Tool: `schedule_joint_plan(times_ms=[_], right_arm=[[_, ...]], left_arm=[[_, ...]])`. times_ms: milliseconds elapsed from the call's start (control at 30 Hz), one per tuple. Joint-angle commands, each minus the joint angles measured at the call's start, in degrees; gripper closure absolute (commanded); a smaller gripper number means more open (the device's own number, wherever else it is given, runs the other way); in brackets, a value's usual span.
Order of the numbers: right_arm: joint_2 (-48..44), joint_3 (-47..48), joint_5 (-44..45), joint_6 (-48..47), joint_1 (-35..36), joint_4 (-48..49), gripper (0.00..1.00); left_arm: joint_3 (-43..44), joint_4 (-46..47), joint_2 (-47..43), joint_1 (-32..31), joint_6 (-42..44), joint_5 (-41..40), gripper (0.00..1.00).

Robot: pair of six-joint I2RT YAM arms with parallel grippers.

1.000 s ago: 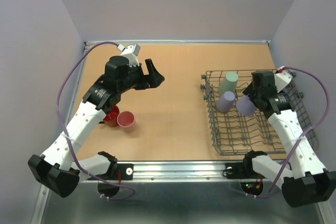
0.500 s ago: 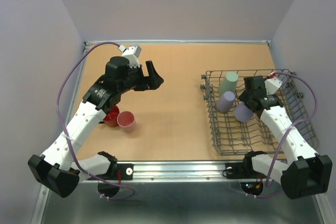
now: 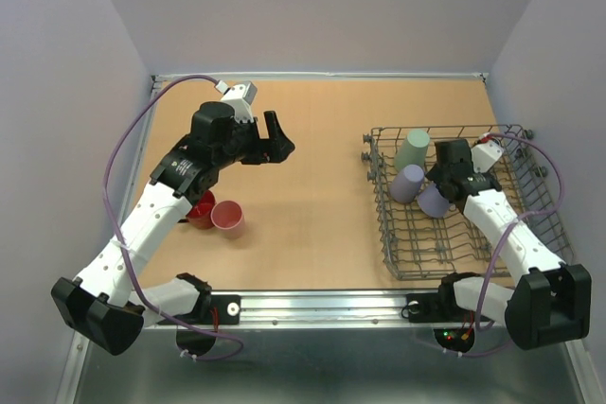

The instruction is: Load the cups into the dish rack

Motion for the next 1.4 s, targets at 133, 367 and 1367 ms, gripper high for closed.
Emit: schedule_joint_plan(times_ms=[133, 367, 1367], right_arm=[[-1.8, -5.1, 1.0, 0.8, -0.1, 6.0, 1.00], [-4.1, -7.3, 0.5, -0.1, -0.1, 6.5, 1.00], [-10.1, -3.8, -3.4, -3.6, -0.1, 5.7, 0.00]], left_arm=[[0.8, 0.9, 0.0, 0.4, 1.2, -0.4, 0.02], [0.9, 1.2, 0.5, 0.3, 0.7, -0.2, 0.02], [0.6, 0.3, -0.1, 0.3, -0.2, -1.7, 0.02]])
